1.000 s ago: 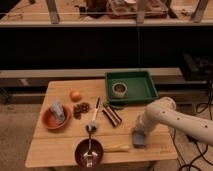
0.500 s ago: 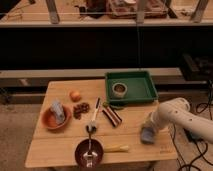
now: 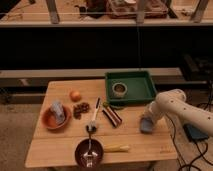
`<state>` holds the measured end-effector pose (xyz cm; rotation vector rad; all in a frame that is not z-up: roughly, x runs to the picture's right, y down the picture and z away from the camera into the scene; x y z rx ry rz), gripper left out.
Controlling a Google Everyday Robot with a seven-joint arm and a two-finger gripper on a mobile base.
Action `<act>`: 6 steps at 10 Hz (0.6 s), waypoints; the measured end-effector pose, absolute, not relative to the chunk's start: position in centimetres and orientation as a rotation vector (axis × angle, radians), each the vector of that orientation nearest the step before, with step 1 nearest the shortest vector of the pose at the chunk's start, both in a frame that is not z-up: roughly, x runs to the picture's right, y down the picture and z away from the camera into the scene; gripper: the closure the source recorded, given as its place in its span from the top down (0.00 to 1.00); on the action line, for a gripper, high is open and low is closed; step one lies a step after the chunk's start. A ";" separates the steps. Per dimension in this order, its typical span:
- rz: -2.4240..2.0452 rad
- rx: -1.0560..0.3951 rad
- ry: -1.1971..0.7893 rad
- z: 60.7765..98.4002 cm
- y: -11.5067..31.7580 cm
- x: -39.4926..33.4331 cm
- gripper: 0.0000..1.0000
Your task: Wipe table surface with sponge
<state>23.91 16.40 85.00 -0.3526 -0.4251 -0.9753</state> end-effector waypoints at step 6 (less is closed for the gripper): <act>-1.106 -0.371 -0.514 86.0 17.9 17.6 0.00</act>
